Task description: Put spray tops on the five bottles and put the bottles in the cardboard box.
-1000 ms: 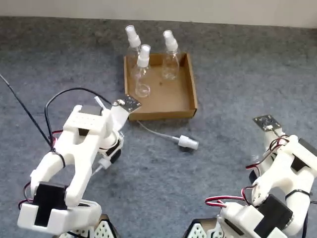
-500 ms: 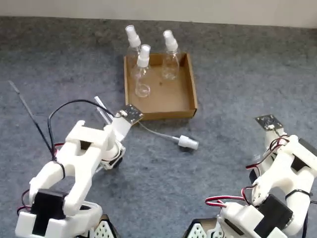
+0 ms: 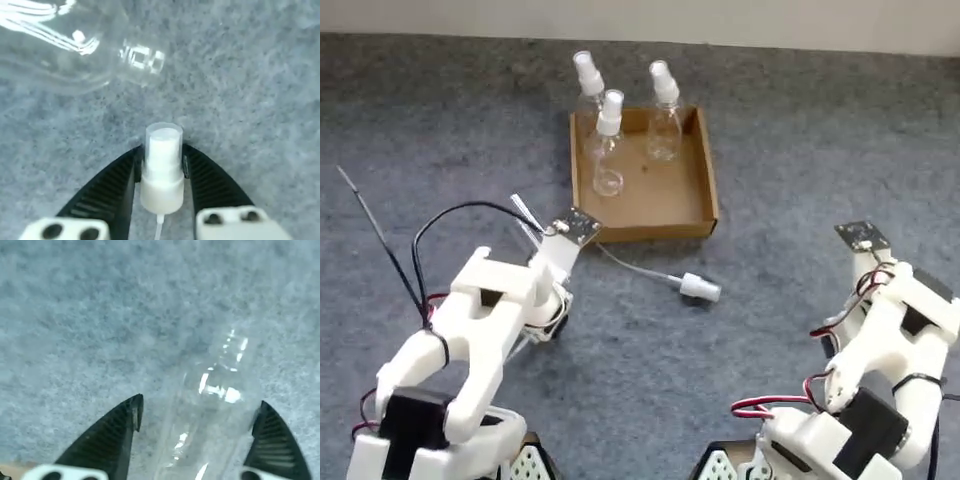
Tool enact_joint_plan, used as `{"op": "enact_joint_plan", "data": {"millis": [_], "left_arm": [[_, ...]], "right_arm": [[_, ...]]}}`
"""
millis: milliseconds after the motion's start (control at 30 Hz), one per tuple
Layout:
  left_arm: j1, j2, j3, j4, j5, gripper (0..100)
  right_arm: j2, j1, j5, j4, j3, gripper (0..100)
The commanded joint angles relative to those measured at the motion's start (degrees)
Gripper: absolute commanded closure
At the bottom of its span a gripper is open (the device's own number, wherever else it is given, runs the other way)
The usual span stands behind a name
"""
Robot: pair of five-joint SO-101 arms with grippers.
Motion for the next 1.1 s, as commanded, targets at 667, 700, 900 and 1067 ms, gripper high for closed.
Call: {"op": "enact_joint_plan", "data": {"millis": [667,700,900,1067], "left_arm": [[1.10,-0.04,1.36,-3.60,0.70,100],[1.10,-0.13,1.27,-3.78,0.70,100],[0.66,-0.22,-6.73,-0.26,6.33,100],[-3.56,-5.41,-12.53,3.16,7.74,100]], "right_arm": [[-0.75,-2.24,-2.29,-3.65,-0.31,99.5],[-0.84,-2.95,-2.29,-2.07,-0.75,99.5],[-9.45,-13.41,-11.08,9.10,-10.42,99.5],[-24.13,-28.97,-20.13,10.59,-12.26,99.5]]}}
